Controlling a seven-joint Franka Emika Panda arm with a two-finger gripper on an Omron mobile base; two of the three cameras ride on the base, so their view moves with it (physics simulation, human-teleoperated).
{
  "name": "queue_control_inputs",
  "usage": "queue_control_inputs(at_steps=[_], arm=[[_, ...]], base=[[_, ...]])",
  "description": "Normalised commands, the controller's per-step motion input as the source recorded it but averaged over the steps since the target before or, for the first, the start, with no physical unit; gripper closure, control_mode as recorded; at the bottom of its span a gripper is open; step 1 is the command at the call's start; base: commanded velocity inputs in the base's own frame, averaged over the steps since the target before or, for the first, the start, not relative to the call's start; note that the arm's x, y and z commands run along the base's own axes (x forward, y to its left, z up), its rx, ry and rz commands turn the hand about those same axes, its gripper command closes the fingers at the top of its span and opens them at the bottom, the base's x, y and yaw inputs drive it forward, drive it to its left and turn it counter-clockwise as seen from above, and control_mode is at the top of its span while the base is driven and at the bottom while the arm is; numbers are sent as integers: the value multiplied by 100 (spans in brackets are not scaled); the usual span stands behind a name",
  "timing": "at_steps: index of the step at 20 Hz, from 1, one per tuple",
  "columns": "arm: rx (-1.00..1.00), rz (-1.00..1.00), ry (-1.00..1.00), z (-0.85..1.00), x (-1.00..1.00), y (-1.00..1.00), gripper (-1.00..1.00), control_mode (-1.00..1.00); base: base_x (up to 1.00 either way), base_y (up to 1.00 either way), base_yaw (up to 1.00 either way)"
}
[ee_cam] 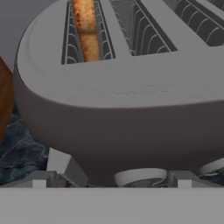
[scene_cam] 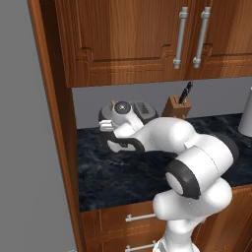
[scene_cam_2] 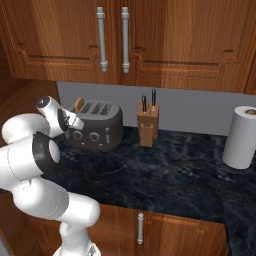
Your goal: Start the toaster. Once the lever pops up, take the bread to the plate on the dining counter.
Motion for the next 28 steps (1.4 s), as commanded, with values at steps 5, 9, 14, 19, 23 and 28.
queue_control_inputs(at_steps=[5, 9, 14, 19, 23, 28], arm=[[0, 0, 0, -1, 0, 0, -100, -100], [0, 0, 0, -2, 0, 0, -100, -100], [0, 0, 0, -6, 0, 0, -100, -100], [0, 0, 0, -6, -2, 0, -100, -100], [0, 0, 0, -8, -5, 0, -100, -100], [0, 0, 0, -6, -2, 0, -100, -100]], base=[[0, 0, 0], [0, 0, 0], [0, 0, 0], [0, 0, 0], [0, 0, 0], [0, 0, 0]])
